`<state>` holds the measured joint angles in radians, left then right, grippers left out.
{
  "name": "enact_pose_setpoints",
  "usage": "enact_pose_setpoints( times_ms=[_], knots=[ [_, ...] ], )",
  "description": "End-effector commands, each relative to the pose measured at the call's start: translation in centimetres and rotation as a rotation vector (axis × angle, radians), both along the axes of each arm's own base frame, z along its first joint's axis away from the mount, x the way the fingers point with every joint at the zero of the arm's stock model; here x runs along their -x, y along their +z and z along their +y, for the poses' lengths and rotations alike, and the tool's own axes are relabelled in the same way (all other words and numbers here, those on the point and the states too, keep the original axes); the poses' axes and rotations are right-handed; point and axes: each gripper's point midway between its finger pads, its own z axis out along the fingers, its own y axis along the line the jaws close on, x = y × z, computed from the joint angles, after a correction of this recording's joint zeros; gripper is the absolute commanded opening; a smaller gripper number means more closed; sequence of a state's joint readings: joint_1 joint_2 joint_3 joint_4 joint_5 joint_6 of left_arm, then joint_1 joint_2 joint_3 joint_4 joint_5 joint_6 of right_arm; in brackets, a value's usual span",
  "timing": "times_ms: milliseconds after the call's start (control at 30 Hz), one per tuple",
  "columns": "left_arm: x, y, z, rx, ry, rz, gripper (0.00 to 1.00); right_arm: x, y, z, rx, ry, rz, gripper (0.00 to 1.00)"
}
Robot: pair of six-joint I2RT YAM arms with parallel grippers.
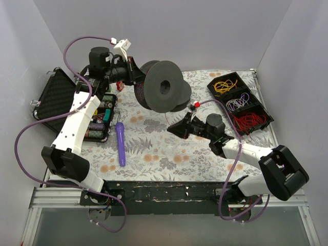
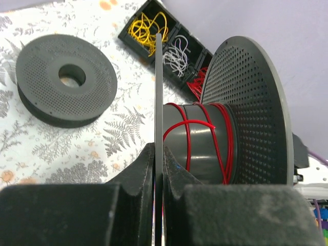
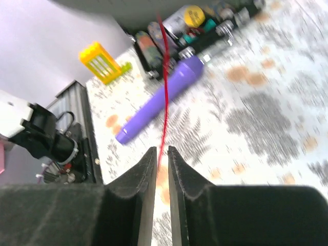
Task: Wrap the cables
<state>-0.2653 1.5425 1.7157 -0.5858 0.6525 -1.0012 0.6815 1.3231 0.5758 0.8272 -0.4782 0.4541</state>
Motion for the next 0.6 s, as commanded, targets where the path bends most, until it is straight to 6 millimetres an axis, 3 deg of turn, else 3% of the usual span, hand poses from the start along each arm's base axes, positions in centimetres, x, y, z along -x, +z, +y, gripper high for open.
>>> enact_pose_setpoints(
  times_ms=[0, 67, 200, 400, 567],
  knots=[
    [2.4, 5.3, 0.5, 0.058, -0.075, -0.195, 0.00, -1.0, -2.0, -2.7, 0.002, -0.018, 0.079, 0.25],
    [2.7, 4.0, 0.5, 0.044, -0.087, -0.172, 0.00, -1.7, -2.2, -3.7, 0.001, -0.046, 0.078, 0.26],
    [3.3, 2.2, 0.5, 0.031, -0.104, -0.140, 0.00, -2.4, -1.6, -4.4, 0.002, -0.055, 0.040, 0.19],
    [3.9, 0.5, 0.4, 0.018, -0.133, -0.081, 0.00, -2.8, -1.6, -6.7, 0.071, -0.078, 0.011, 0.38],
    [4.6, -1.6, 0.4, -0.008, -0.166, -0.042, 0.00, -3.7, -2.4, -10.5, 0.213, -0.197, 0.018, 0.57]
  ],
)
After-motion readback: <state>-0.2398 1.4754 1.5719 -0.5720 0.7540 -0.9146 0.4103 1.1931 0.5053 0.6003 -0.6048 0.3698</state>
